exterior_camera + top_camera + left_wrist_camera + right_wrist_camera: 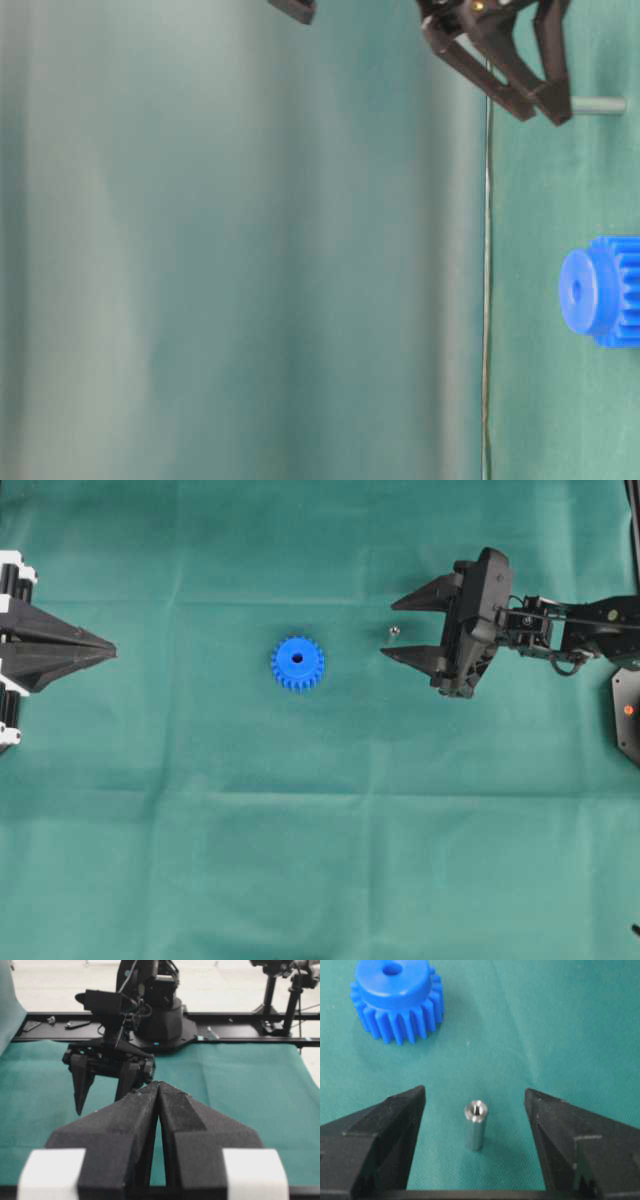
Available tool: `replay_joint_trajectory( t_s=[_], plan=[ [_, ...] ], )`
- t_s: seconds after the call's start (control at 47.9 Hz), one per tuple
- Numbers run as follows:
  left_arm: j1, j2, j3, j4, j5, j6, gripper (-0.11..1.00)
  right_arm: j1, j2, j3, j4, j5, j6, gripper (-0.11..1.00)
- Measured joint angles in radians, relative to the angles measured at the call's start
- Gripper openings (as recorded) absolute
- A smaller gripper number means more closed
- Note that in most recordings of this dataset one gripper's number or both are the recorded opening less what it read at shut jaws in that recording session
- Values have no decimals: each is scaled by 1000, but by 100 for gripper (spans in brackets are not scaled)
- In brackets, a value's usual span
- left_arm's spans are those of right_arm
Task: Insert the shaft placed at a random location into the center hole of the small gear at another random location.
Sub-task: 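Close the right gripper on the silver shaft and lift it, then carry the shaft with the right gripper over the blue gear's hole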
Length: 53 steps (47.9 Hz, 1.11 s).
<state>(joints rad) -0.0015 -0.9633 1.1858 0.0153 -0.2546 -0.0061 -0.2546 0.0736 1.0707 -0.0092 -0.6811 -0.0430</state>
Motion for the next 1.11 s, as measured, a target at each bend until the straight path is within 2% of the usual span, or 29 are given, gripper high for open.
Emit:
replay_joint_trajectory(
  t_s=[0.125, 0.209, 0.418, 0.459, 0.856, 1.107],
  plan=[
    [0, 0, 0, 0, 2, 0, 0, 0, 11, 0, 5, -8, 0, 75],
    [0, 2, 0, 0, 2, 0, 0, 0, 11, -2, 3, -8, 0, 68],
    [0, 2, 0, 0, 2, -2, 0, 0, 12, 0, 5, -8, 0, 20],
    [0, 2, 0, 0, 5, -2, 0, 0, 11, 0, 3, -8, 0, 13],
    [0, 2, 0, 0, 9, -3, 0, 0, 6, -2, 5, -3, 0, 13],
    [2, 2, 0, 0, 9, -6, 0, 2, -133, -15, 3, 132, 0, 13]
  ],
)
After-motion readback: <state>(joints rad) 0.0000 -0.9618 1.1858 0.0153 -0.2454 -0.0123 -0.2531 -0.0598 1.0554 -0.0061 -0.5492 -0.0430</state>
